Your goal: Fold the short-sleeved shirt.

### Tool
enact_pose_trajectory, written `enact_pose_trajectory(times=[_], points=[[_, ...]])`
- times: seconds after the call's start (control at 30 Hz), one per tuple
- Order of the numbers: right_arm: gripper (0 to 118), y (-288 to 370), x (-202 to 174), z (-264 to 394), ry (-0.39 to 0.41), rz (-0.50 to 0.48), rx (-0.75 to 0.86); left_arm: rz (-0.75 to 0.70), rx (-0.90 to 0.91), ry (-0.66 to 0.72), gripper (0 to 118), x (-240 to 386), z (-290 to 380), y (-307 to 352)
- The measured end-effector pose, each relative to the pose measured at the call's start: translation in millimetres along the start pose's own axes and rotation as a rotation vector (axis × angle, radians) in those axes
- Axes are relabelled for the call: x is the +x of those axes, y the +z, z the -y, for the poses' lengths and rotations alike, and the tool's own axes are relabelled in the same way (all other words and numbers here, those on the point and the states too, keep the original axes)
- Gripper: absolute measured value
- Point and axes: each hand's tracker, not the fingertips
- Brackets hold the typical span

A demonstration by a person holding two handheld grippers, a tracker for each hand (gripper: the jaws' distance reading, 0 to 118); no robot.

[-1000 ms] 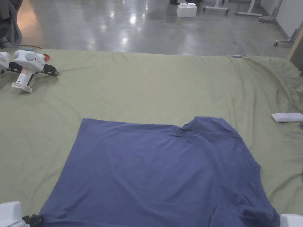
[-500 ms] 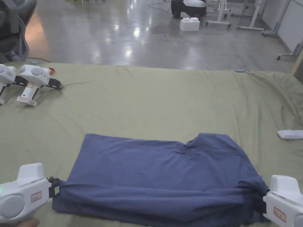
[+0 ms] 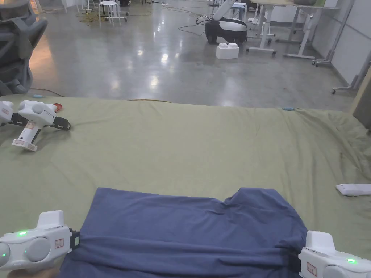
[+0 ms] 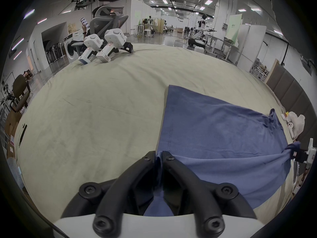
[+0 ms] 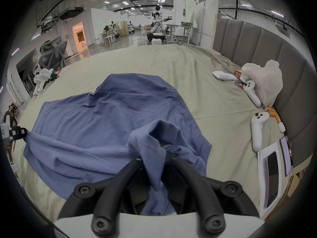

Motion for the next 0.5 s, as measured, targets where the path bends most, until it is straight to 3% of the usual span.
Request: enact_pose_trajectory(times=[0.03, 0.1, 0.13, 0.3, 0.5], points=[[35, 2.8, -2.6, 0.9, 0.012, 0.022, 0.012, -0.007, 0.005, -0.005, 23, 1.0, 2.2, -0.6], [77, 10.5, -5.8, 2.1, 0.023, 0.052, 0.036, -0.049, 0.036, -0.010, 49, 3.5, 3.5, 5.5], [88, 16.4, -6.8, 2.3, 0.021, 0.066, 0.055, -0.043, 0.041, -0.008, 54, 5.2, 4.6, 9.8], [91, 52.0, -22.2, 0.9, -0.003, 0.036, 0.251, 0.022, 0.154, -0.049, 56, 21.3, 4.4, 42.9], [90, 95.4, -61.5, 0.5, 0.039, 0.012, 0.485, 0.090, 0.363, -0.132, 48, 57.3, 10.2, 91.1]])
